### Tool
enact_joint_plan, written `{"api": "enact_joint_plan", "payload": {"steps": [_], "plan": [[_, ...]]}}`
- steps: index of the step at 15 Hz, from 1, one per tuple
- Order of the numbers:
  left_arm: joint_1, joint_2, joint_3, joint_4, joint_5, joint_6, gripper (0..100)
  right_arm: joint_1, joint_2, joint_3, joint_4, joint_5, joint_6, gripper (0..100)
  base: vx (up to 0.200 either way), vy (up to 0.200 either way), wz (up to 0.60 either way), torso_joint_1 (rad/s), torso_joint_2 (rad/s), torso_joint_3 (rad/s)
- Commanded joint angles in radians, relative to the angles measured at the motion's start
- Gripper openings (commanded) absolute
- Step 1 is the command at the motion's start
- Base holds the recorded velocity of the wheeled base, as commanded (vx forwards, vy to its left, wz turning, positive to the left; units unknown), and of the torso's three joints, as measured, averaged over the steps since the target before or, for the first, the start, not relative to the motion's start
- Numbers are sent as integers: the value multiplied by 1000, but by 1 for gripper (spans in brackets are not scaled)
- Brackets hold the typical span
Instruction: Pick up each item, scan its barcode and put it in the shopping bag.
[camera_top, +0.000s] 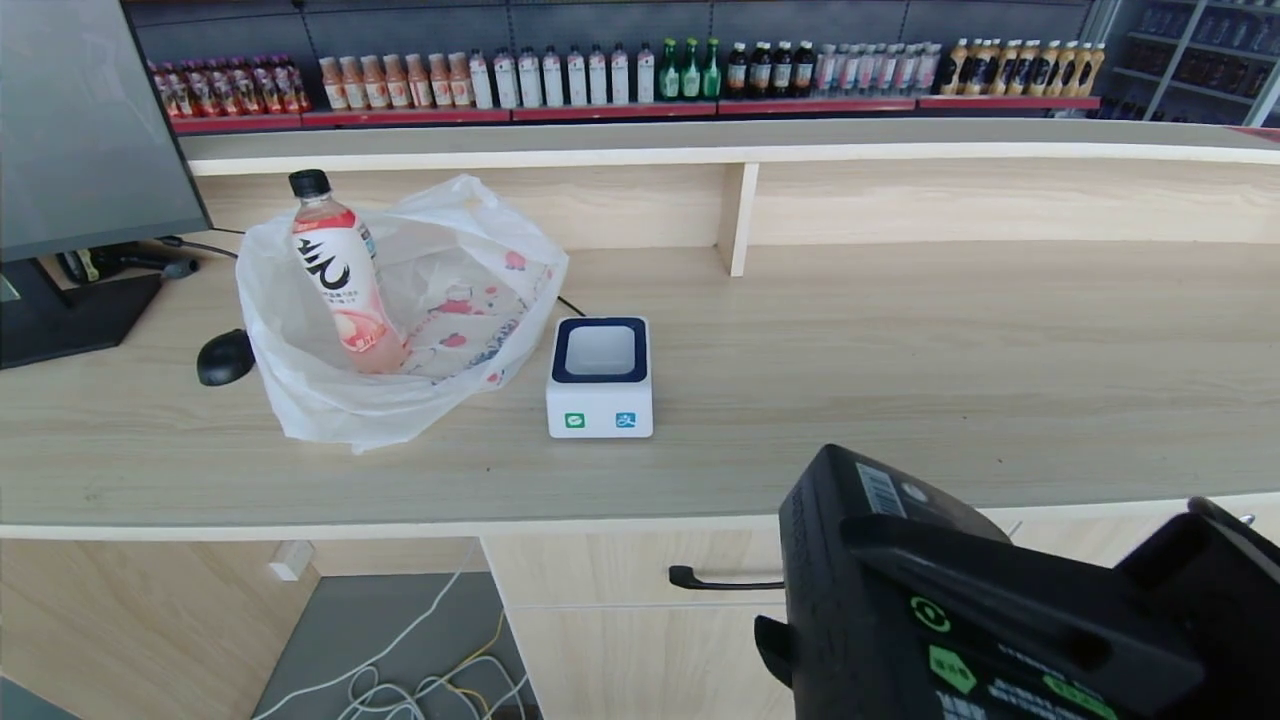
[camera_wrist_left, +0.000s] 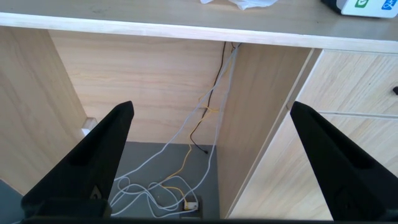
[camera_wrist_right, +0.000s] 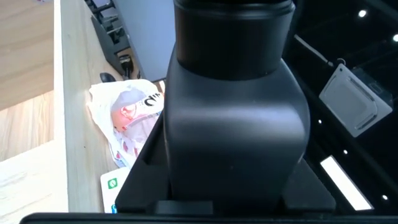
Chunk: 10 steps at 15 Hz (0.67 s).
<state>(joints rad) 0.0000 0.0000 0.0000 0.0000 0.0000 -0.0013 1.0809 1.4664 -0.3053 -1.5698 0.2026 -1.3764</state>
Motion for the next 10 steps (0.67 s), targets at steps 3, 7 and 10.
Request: {"api": "enact_joint_plan", "payload": {"steps": [3,7,10], "plan": [[0,0,0,0,0,0,100,57,23,-12,-1,-11,-24,0,0,0,0,0,0,0],[0,0,0,0,0,0,100,85,68,-97,-1,-12,-24,0,0,0,0,0,0,0],[0,0,0,0,0,0,100,142,140,-156,-1,-12,-32,0,0,0,0,0,0,0]]}}
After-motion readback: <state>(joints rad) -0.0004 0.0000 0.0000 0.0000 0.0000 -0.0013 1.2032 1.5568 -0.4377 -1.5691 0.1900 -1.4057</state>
